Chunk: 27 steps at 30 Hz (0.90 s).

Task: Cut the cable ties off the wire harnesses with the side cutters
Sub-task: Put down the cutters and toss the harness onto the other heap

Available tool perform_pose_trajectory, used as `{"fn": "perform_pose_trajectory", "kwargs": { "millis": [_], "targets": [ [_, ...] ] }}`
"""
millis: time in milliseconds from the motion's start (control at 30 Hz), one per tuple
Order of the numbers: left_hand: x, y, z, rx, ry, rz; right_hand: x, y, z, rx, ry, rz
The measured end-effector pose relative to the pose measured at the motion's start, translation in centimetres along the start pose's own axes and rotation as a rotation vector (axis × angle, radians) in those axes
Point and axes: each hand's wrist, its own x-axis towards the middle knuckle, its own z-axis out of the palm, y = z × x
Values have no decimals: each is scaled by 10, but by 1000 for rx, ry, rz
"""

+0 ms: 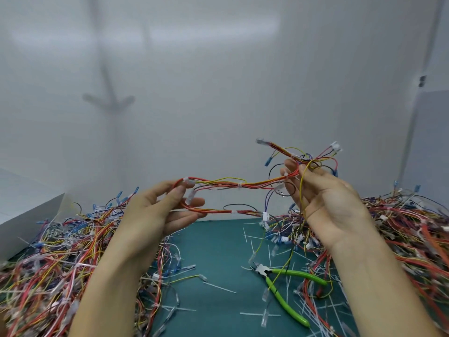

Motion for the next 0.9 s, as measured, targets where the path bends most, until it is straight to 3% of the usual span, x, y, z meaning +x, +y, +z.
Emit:
{"fn": "perform_pose_trajectory", "kwargs": {
  "millis": [133,267,333,400,500,633,733,900],
  "targets": [
    [-2,-1,0,218,-40,-13,-2,-2,3,-23,-30,-62],
    [-2,-9,5,971,-287,-24,-8,-5,8,-154,-49,-207],
    [-5,-8,17,1130,-246,59,-12,-4,11,-276,-53,-270],
    [-8,-6,31,1031,-164,216,-14,0,16,-383,-60,-314],
    [-14,-5,51,737,-191,352,-17,10,23,-503,-118,-346],
    [-19,-11,68,586,-229,363,-20,26,31,-709,-169,-373],
    [-17,-14,67,435,-224,282,-23,31,33,-898,-118,-446],
    [-14,-17,74,353,-48,305,-31,35,41,-1175,-68,-628]
  ]
}}
